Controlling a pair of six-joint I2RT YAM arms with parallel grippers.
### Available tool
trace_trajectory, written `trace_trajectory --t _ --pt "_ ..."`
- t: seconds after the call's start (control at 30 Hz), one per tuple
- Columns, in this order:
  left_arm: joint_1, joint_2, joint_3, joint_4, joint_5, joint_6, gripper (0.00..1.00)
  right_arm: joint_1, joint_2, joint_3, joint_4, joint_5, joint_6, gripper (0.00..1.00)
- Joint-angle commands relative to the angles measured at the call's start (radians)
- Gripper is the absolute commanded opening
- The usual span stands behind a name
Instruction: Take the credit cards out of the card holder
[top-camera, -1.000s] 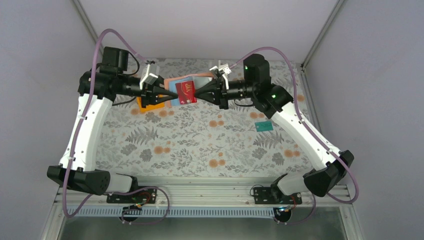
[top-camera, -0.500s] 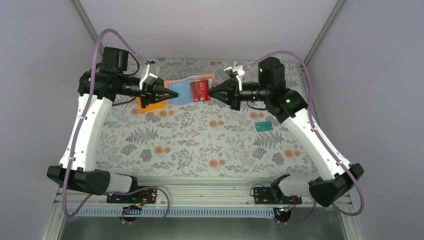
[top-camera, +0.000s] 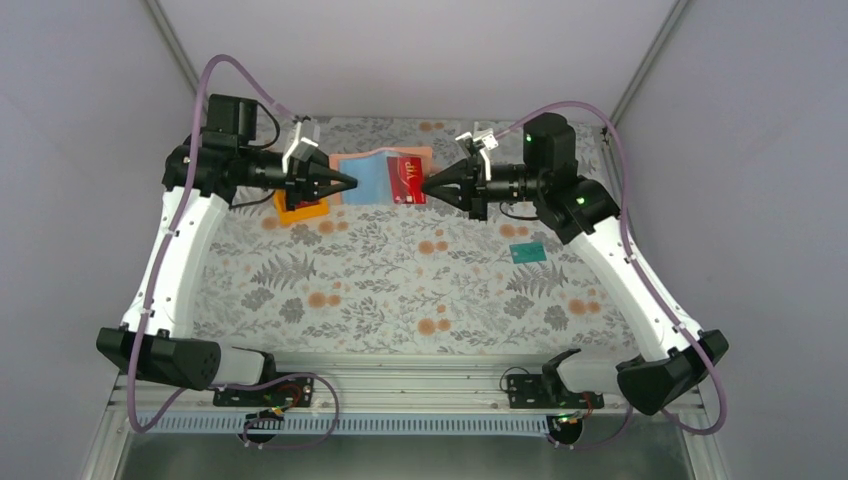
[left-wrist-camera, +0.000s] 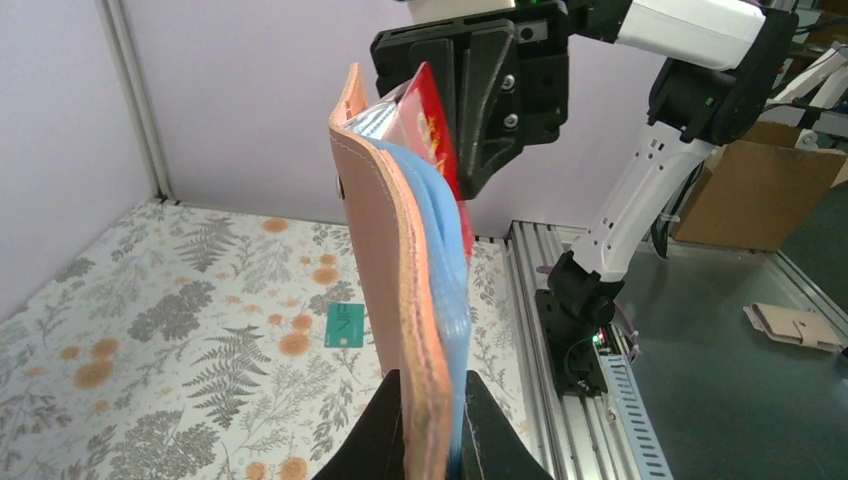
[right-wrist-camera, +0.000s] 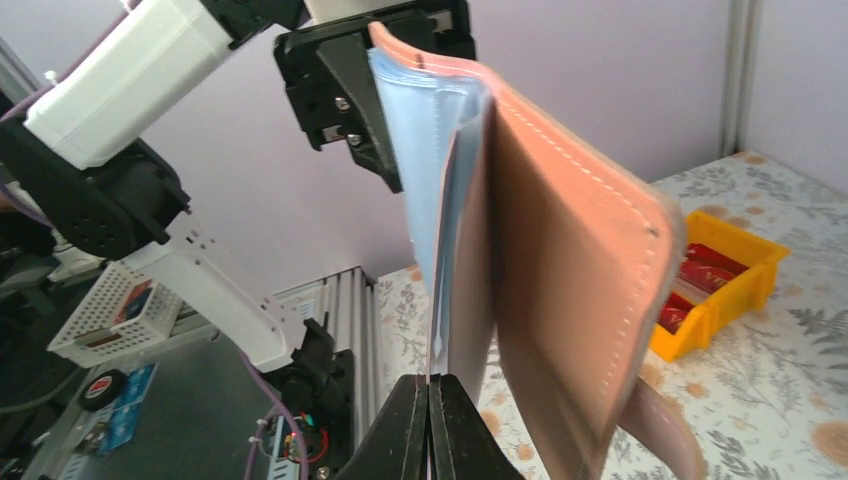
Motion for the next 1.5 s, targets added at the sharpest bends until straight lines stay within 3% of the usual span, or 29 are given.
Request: trace_trajectory --t 0.0,0.2,0.43,0.53,0.67,0.8,0.97,1.2,1.3,1.33,1.37,1.43,1.47 --pt "0.006 -0.003 -0.033 0.091 0.022 -0.082 0.02 0.003 0.022 0.018 0.054 -0.100 0.054 0.04" --pt "0.077 -0.005 -0.010 0.087 0.074 -0.086 0.03 -0.029 -0.044 -0.037 0.077 0.057 0.042 0.04" --pt "0.120 -0.023 -0.078 0.122 0.101 -0.109 0.02 -0.157 -0.055 -0.112 0.115 0.032 0.105 0.04" --pt "0.121 -0.051 -0.232 0.304 0.071 -0.287 0.02 -0.179 -0.062 -0.105 0.155 0.089 0.193 0.04" --pt "0.108 -0.053 -0.565 0.675 -0.011 -0.715 0.02 -0.191 -0.068 -0.073 0.255 0.162 0.402 0.04" --pt "0.043 -0.003 -0.751 0.810 -0.083 -0.815 0.02 -0.191 -0.058 -0.003 0.153 0.401 0.512 0.04" --pt "-0.011 0.064 -0.909 1.057 -0.075 -1.050 0.02 -0.191 -0.133 -0.090 0.194 0.524 0.718 0.04" --pt "-0.015 0.239 -0.963 1.067 -0.147 -1.086 0.02 -0.190 -0.195 -0.177 0.184 0.660 0.848 0.04" --pt "-0.013 0.335 -0.923 0.984 -0.186 -1.021 0.03 -0.189 -0.187 -0.163 0.174 0.656 0.849 0.04" --pt "-0.014 0.356 -0.899 0.936 -0.226 -0.997 0.09 -0.190 -0.179 -0.152 0.165 0.654 0.848 0.04" --pt "-0.013 0.370 -0.879 0.902 -0.273 -0.980 0.28 -0.189 -0.172 -0.139 0.156 0.651 0.847 0.04" --pt "-0.011 0.378 -0.857 0.833 -0.396 -0.957 0.77 -0.189 -0.159 -0.122 0.139 0.648 0.847 0.04" --pt "-0.005 0.372 -0.845 0.793 -0.470 -0.940 0.95 -0.189 -0.154 -0.117 0.129 0.653 0.847 0.04"
